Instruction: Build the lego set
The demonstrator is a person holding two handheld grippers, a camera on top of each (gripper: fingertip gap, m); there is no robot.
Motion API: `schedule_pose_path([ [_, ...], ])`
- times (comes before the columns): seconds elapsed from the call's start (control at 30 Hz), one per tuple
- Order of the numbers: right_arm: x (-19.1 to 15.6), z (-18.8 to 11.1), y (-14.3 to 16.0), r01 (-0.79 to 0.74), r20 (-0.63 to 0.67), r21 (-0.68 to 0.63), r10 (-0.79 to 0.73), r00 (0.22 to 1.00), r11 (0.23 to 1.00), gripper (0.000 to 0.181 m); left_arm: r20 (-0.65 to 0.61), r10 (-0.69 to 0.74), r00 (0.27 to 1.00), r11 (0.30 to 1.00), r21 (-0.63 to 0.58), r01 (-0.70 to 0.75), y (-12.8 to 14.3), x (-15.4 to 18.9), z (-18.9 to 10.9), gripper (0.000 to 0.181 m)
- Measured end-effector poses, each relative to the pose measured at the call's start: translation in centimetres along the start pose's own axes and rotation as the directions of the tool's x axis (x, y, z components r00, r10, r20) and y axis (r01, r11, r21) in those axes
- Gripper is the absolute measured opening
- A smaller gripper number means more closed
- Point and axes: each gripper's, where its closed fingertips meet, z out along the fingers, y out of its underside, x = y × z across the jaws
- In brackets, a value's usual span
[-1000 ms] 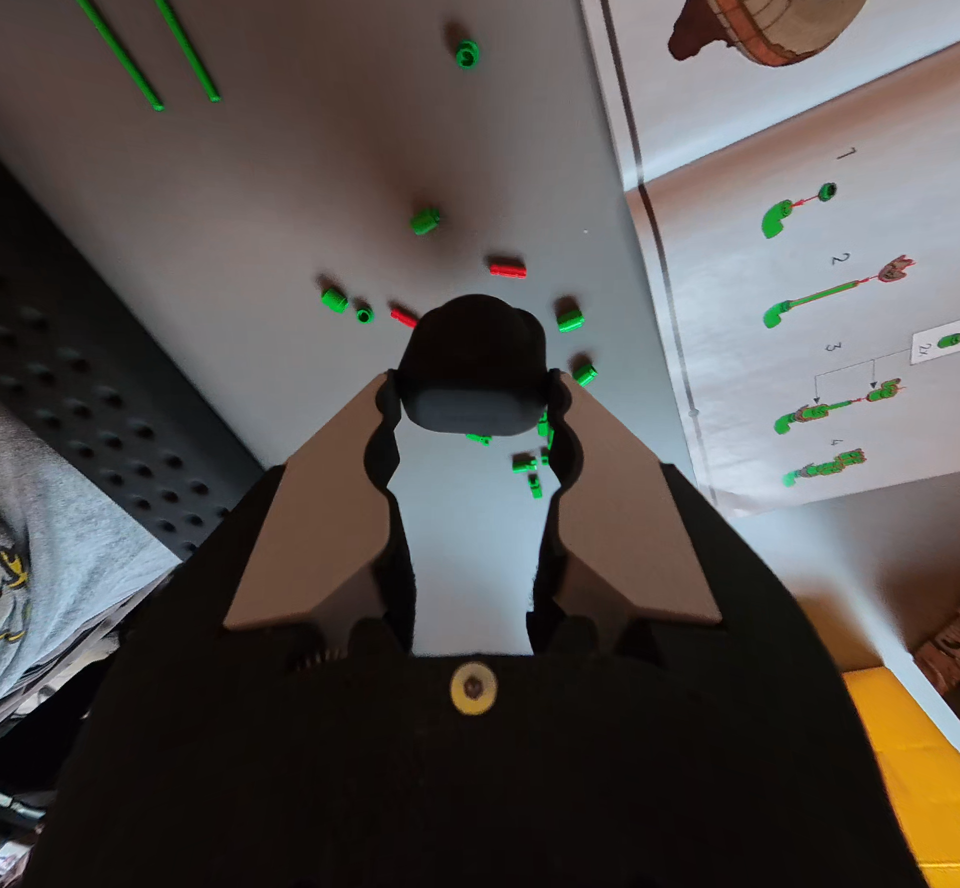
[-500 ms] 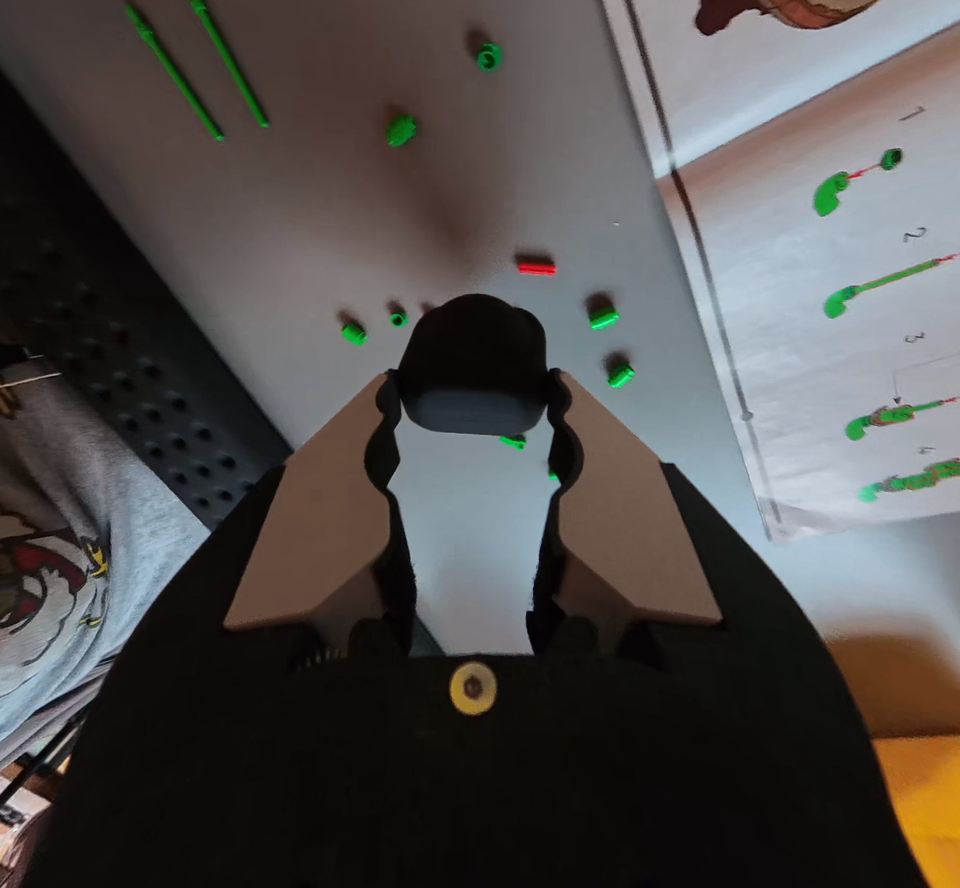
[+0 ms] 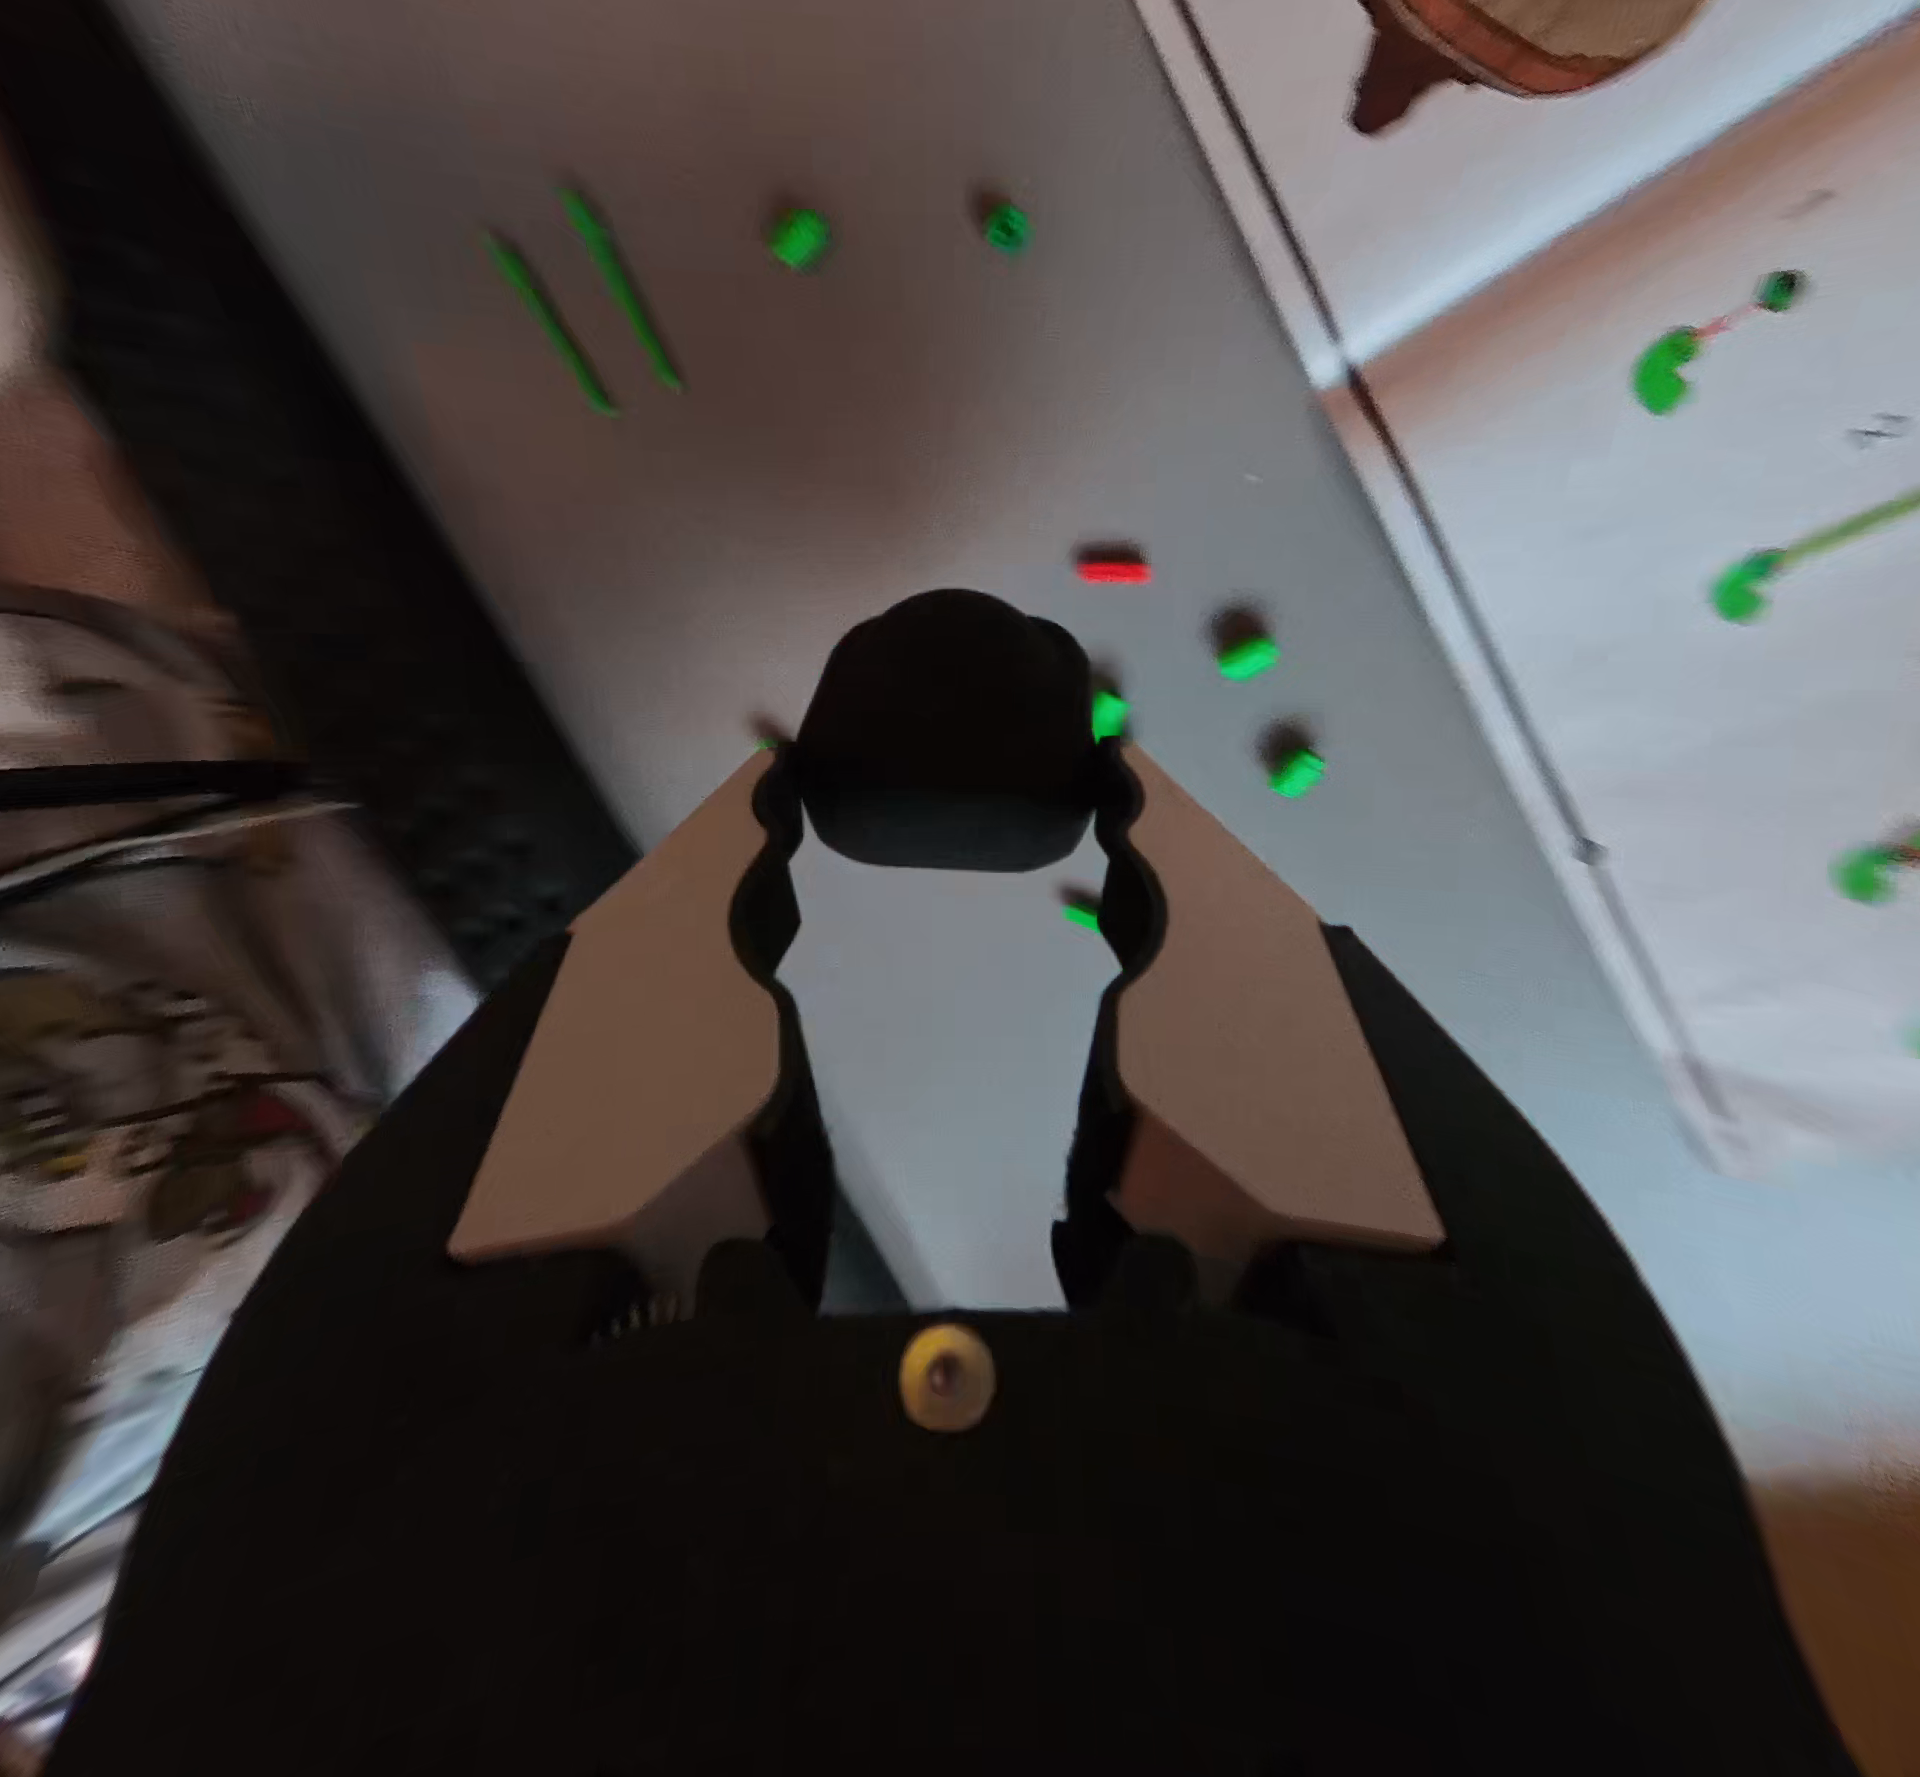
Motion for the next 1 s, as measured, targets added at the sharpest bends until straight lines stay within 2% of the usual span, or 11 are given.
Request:
schedule_pose_path([
  [0.03,-1.6,-0.4,-0.5,-0.008,0.141,0.077,-0.003,0.990,0.997,0.055,-0.004,-0.001,1.000,1.000,-0.001,0.001,0.0,0.1,0.0,0.061],
  [0.07,-3.1,-1.0,-0.8,-0.007,0.251,0.153,-0.032,0.967,0.988,0.056,-0.005,0.002,1.000,1.000,0.001,-0.002,-0.1,0.2,-0.1,0.061],
  [0.1,-3.7,-1.6,-0.9,-0.009,0.307,0.214,-0.058,0.950,0.977,0.056,-0.005,0.005,1.000,1.000,0.004,-0.005,-0.2,0.2,-0.2,0.061],
  [0.2,-5.2,-3.4,-1.0,-0.076,0.452,0.400,-0.125,0.883,0.913,0.056,-0.012,0.008,1.000,1.000,0.019,-0.008,-0.5,0.5,-0.5,0.061],
  [0.3,-7.7,-5.3,-0.6,-0.134,0.576,0.547,-0.255,0.777,0.826,0.055,-0.015,0.007,1.000,1.000,0.031,-0.006,-0.7,0.5,-0.6,0.061],
  [0.43,-11.6,-8.0,0.9,-0.088,0.579,0.715,-0.517,0.631,0.694,0.055,-0.021,0.008,1.000,1.000,0.021,-0.007,-0.5,0.7,-0.4,0.061],
  [0.57,-14.4,-10.6,2.0,-0.085,0.542,0.809,-0.683,0.489,0.581,0.055,-0.033,0.013,0.999,1.000,0.001,-0.013,-0.1,1.1,0.1,0.060],
  [0.67,-15.7,-11.5,2.6,-0.049,0.491,0.851,-0.759,0.429,0.523,0.055,-0.045,0.014,0.999,1.000,-0.008,-0.014,0.1,1.6,0.3,0.060],
  [0.83,-16.8,-15.0,1.8,-0.189,0.459,0.888,-0.831,0.313,0.420,0.054,-0.057,0.026,0.998,1.000,-0.007,-0.026,0.1,2.3,0.3,0.060],
  [1.0,-18.1,-16.1,1.2,-0.218,0.420,0.903,-0.867,0.269,0.370,0.054,-0.062,0.040,0.997,0.999,-0.003,-0.040,0.0,2.9,0.2,0.060],
])
